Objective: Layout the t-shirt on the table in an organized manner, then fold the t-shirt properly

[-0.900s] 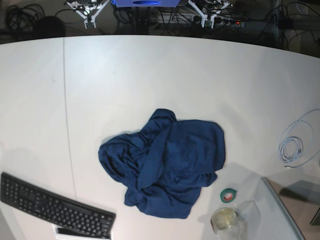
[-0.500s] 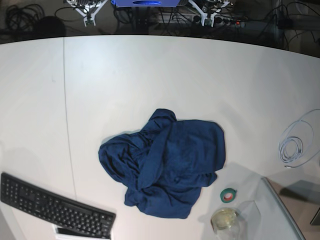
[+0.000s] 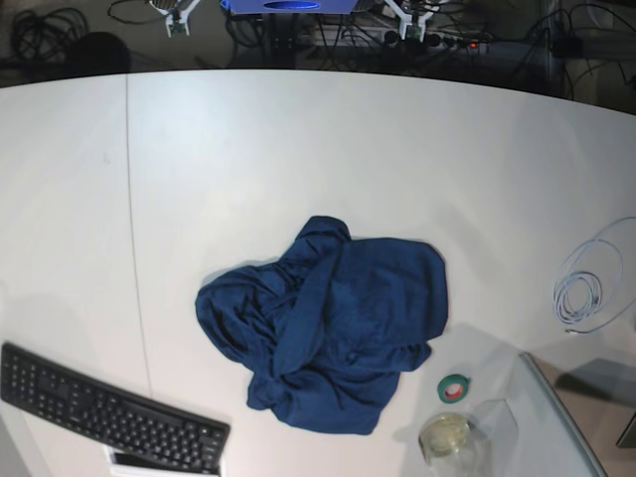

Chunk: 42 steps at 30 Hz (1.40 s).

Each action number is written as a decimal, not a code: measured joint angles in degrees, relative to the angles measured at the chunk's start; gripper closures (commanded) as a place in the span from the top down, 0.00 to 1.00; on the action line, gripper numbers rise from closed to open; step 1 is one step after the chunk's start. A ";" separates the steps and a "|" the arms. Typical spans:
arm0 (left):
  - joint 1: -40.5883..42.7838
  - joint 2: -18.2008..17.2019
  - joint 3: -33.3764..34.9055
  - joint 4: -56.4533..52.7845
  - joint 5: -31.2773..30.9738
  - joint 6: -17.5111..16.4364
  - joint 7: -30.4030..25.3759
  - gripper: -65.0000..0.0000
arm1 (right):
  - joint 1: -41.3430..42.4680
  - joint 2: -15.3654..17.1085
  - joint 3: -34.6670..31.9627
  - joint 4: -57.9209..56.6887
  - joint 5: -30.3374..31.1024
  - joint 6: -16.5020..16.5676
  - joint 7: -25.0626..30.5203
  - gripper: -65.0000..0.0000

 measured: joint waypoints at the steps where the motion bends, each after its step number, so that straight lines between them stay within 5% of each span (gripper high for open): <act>1: 0.50 -0.35 0.13 -0.02 0.20 0.00 0.33 0.00 | -1.77 0.00 0.00 2.38 -0.04 0.00 -0.55 0.00; 5: 4.63 -2.56 0.13 3.65 0.07 0.07 0.46 0.00 | -10.71 0.17 0.02 14.75 -0.04 -0.04 -5.64 0.00; 16: 28.65 -8.24 -0.44 39.47 -0.39 0.04 0.96 0.00 | -33.27 1.33 6.34 53.37 0.17 -0.13 -18.08 0.01; 23: 41.66 -12.35 -0.66 63.87 -0.39 0.00 0.35 0.00 | -44.68 -0.44 8.52 75.52 -0.02 -0.55 -18.97 0.01; 28: 50.10 -13.35 -9.31 81.05 -3.93 0.04 0.87 0.00 | -49.55 -3.54 10.69 89.85 0.17 0.17 -19.21 0.01; 34: 48.96 -13.70 -16.26 90.86 -17.35 0.48 1.55 0.00 | -45.68 -3.34 10.97 99.01 0.17 0.02 -20.00 0.00; 38: 43.04 -13.03 -15.74 94.73 -18.58 -0.07 1.20 0.00 | -35.28 -3.17 8.39 102.07 0.17 -0.11 -19.63 0.01; 42: 35.47 -13.05 -13.84 95.21 -18.69 -0.15 9.73 0.00 | -21.57 -2.93 5.09 101.59 0.13 -0.15 -32.87 0.01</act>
